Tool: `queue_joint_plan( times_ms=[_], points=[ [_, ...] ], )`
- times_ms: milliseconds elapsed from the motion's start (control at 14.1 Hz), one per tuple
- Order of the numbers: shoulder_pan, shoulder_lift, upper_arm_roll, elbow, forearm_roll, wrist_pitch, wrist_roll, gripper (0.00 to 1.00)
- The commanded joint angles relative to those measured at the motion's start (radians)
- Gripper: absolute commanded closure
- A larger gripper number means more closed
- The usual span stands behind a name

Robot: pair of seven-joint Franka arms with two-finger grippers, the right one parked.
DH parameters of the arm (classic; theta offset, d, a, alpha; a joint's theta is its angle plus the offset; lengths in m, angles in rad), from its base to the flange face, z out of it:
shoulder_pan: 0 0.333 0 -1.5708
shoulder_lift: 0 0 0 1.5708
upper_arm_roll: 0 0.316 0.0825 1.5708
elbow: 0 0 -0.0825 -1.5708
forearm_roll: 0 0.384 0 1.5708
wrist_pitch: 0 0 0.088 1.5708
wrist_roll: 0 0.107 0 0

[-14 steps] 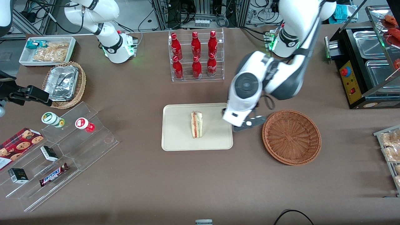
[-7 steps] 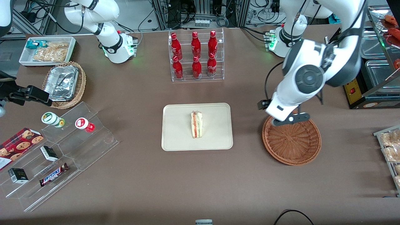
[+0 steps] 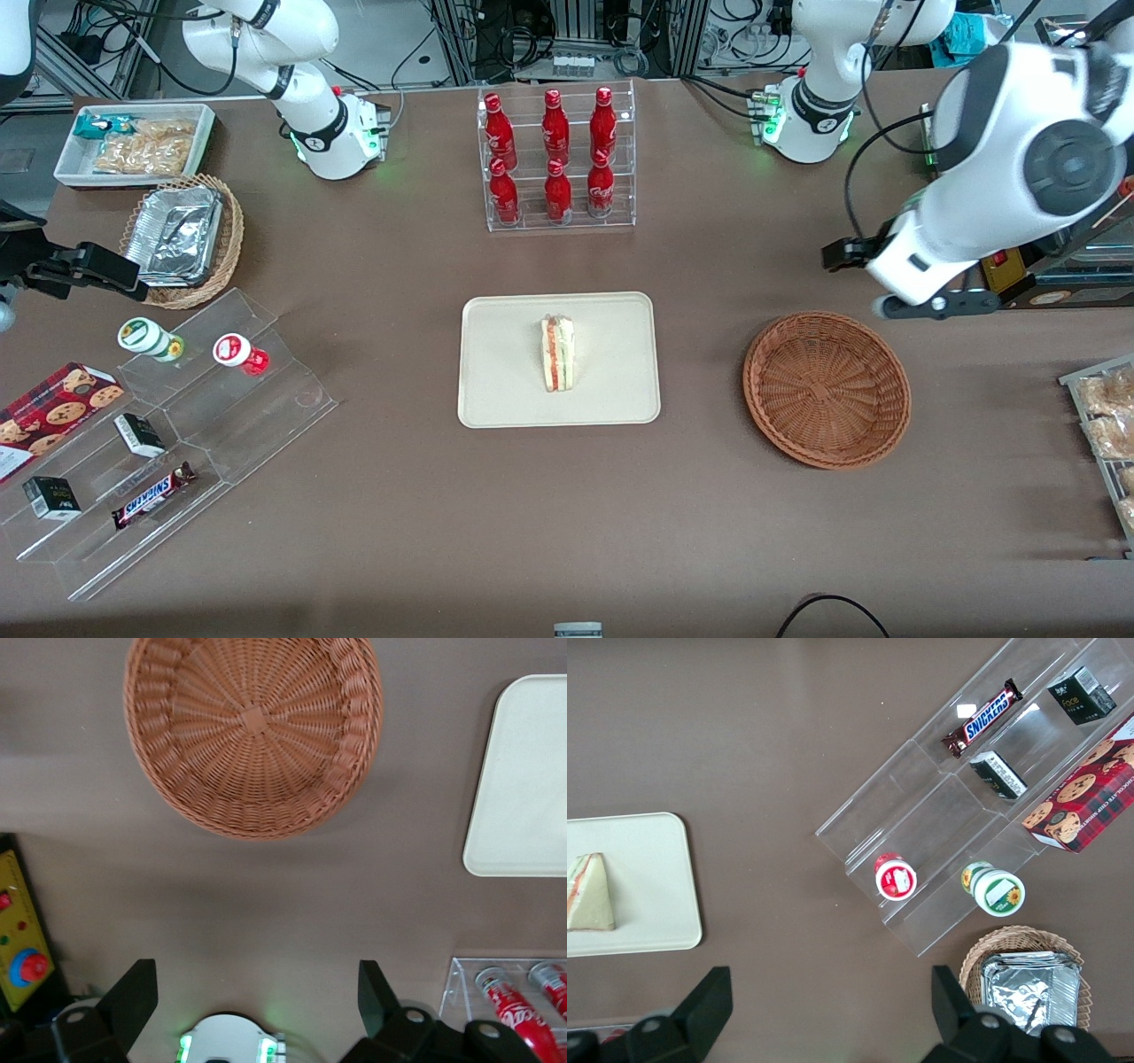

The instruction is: Place sandwich from basket to tray

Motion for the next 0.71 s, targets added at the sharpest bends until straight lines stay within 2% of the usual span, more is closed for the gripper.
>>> queue_joint_plan(
  times_ms=[0, 354, 636],
  points=[
    [0.081, -0.057, -0.038, -0.002, 0.007, -0.019, 0.095, 0.0],
    [0.144, -0.062, -0.038, 0.078, 0.072, -0.024, 0.15, 0.0],
    [0.159, -0.07, -0.035, 0.078, 0.07, -0.019, 0.149, 0.0]
  ],
)
